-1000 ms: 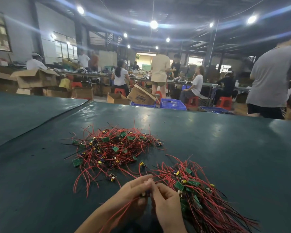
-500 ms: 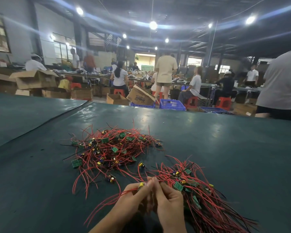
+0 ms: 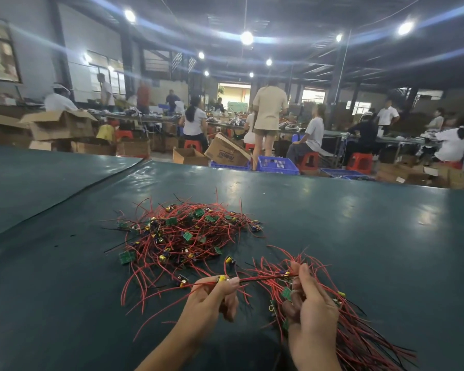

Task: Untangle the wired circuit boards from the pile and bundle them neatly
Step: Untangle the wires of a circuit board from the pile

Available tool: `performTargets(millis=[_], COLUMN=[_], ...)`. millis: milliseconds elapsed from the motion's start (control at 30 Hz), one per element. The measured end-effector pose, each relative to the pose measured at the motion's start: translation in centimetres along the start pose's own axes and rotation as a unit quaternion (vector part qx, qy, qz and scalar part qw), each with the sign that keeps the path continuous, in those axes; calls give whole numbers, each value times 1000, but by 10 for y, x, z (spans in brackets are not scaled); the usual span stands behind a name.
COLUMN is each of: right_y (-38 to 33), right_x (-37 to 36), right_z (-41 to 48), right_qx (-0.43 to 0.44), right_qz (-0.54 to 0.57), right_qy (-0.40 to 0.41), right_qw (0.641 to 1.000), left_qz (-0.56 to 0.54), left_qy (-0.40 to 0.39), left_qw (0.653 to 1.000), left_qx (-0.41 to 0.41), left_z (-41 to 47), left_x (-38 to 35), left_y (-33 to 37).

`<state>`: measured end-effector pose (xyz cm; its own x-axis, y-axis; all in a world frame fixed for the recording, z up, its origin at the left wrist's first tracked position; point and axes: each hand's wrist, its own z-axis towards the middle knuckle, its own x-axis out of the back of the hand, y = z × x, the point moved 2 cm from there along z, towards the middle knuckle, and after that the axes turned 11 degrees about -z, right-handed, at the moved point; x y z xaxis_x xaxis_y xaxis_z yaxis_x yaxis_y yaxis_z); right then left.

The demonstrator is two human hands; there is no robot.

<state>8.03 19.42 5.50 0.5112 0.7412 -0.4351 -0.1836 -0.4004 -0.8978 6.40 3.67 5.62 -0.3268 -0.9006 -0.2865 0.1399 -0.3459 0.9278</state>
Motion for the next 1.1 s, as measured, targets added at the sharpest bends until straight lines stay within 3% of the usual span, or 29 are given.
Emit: performTargets(millis=[167, 300, 467, 600, 700, 833, 967, 1033, 1100], right_y=[10, 23, 21, 8, 6, 13, 21, 24, 22], right_x=[-5, -28, -25, -8, 1, -7, -21, -24, -23], right_z=[-14, -37, -31, -12, -6, -16, -37, -43, -43], right_qx=[24, 91, 96, 50, 46, 68, 150, 184, 198], right_qz=[-144, -208, -203, -109, -77, -136, -256, -317, -345], right_qy=[-64, -208, -151, -38, -7, -66, -205, -216, -181], right_qw=[987, 951, 963, 992, 996, 986, 933, 905, 899], left_qz=[-18, -6, 23, -2, -4, -60, -64, -37, 2], left_qy=[-5, -18, -66, -22, -17, -7, -76, -104, -104], left_qw=[1000, 1000, 997, 1000, 1000, 998, 993, 990, 988], left_qx=[6, 22, 28, 7, 14, 33, 66, 93, 112], left_z=[0, 0, -1, 1, 2, 1, 0, -2, -4], left_x=[1, 2, -2, 1, 5, 8, 3, -1, -2], left_y=[-4, -7, -7, -3, -3, -3, -3, -5, -5])
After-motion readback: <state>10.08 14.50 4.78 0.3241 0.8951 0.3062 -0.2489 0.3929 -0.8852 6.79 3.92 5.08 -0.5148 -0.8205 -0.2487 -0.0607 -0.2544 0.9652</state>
